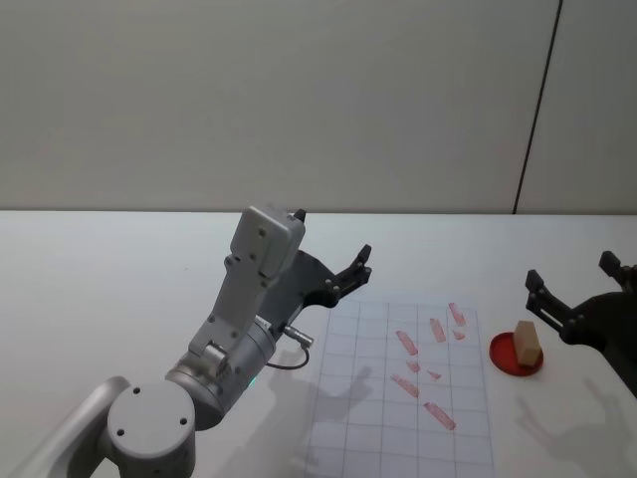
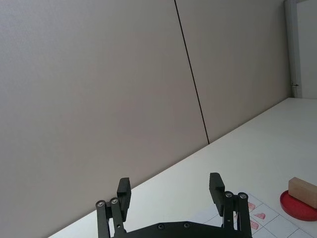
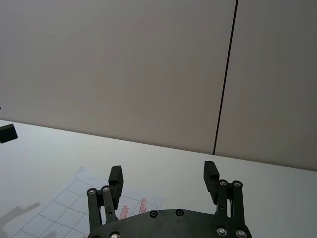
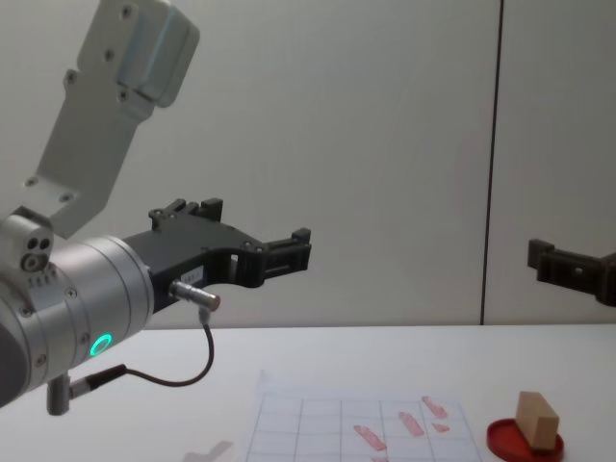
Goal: Use the one hand to pick up the stamp and affix it onto the A4 paper.
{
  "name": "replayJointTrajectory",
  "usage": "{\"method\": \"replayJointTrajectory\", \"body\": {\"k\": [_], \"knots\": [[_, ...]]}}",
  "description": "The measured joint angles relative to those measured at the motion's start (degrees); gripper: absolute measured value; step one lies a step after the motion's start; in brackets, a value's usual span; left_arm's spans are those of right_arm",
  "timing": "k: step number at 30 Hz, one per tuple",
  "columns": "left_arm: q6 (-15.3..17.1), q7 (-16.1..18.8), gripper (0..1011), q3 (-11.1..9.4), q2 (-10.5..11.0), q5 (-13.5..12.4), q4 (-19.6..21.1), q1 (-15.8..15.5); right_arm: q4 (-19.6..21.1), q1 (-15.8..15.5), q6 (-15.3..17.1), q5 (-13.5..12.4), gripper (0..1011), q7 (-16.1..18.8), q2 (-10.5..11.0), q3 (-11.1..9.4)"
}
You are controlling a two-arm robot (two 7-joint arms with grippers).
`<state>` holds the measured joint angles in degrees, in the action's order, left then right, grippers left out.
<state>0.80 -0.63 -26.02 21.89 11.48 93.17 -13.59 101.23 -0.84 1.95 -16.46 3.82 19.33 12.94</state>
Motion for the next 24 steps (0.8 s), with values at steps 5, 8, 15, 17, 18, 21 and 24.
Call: {"method": "replayJointTrajectory", "body": {"k": [5, 8, 15, 17, 18, 21, 24], "knots": [[0.0, 0.0, 1002, 0.0, 0.0, 0.0, 0.0, 0.0, 0.0, 0.0, 0.0, 0.0, 1001, 0.0, 0.0, 0.0], [0.0, 0.0, 1002, 0.0, 0.0, 0.0, 0.0, 0.0, 0.0, 0.0, 0.0, 0.0, 1001, 0.0, 0.0, 0.0], [0.0, 0.0, 1002, 0.0, 0.0, 0.0, 0.0, 0.0, 0.0, 0.0, 0.0, 0.0, 1001, 0.0, 0.0, 0.0], [0.0, 0.0, 1002, 0.0, 0.0, 0.0, 0.0, 0.0, 0.0, 0.0, 0.0, 0.0, 1001, 0.0, 0.0, 0.0], [0.0, 0.0, 1002, 0.0, 0.0, 0.0, 0.0, 0.0, 0.0, 0.0, 0.0, 0.0, 1001, 0.0, 0.0, 0.0], [0.0, 0.0, 1002, 0.0, 0.0, 0.0, 0.0, 0.0, 0.0, 0.0, 0.0, 0.0, 1001, 0.0, 0.0, 0.0], [0.0, 0.0, 1002, 0.0, 0.0, 0.0, 0.0, 0.0, 0.0, 0.0, 0.0, 0.0, 1001, 0.0, 0.0, 0.0]]}}
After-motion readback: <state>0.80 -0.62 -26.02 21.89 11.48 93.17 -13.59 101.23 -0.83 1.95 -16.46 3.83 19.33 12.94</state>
